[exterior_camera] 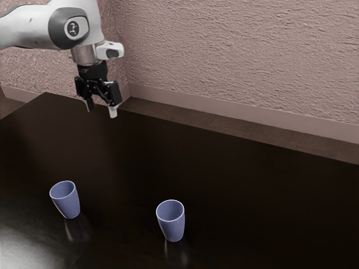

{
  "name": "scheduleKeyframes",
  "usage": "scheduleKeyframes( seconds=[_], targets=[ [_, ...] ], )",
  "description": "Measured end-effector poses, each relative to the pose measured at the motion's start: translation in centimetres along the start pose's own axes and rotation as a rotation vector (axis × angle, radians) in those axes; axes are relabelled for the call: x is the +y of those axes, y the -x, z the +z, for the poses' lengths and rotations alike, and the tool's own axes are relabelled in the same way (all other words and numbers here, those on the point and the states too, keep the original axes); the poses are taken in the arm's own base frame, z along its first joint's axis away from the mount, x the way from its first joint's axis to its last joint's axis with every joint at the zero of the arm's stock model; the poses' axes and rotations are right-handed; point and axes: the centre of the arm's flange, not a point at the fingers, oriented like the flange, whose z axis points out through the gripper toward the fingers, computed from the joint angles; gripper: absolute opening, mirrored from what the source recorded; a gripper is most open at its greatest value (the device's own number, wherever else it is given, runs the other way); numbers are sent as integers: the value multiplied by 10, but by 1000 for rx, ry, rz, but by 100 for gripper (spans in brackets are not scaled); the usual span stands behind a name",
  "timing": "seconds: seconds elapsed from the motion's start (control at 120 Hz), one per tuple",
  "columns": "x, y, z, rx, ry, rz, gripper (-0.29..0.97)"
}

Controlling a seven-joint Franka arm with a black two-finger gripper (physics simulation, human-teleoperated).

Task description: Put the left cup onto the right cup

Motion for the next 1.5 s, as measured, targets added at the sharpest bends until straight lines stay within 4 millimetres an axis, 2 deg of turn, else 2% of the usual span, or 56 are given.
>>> scheduleKeyframes(
  seconds=[0.167,0.258,0.508,0.675,1.083,1.3,1.5],
  targets=[
    [-1,1,1,-4,1,7,68],
    [-1,1,7,-16,1,11,68],
    [2,4,65,-89,8,14,68],
    [7,13,88,-97,6,6,68],
    [17,51,103,-16,-12,-10,68],
    [4,75,102,35,-19,-49,68],
    [-12,91,118,22,-9,-88,68]
  ],
)
